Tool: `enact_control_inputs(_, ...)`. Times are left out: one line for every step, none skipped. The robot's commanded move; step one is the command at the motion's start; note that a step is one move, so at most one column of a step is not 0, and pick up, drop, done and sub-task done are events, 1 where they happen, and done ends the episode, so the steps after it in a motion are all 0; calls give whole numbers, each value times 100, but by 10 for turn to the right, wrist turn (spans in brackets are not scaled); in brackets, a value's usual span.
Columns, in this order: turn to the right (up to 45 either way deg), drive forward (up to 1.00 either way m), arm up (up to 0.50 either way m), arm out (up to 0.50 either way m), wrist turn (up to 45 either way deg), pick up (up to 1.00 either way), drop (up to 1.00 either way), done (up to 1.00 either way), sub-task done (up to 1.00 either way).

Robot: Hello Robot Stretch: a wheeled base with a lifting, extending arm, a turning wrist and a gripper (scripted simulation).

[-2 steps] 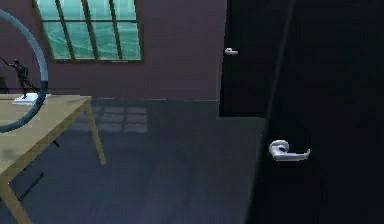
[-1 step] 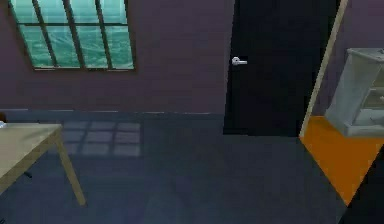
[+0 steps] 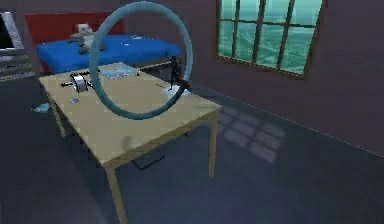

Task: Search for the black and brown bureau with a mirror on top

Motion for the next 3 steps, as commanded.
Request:
enact_control_inputs(-450,0,0,0,0,0,0,0,0)
enact_control_inputs(0,100,0,0,0,0,0,0,0)
enact_control_inputs(0,100,0,0,0,0,0,0,0)
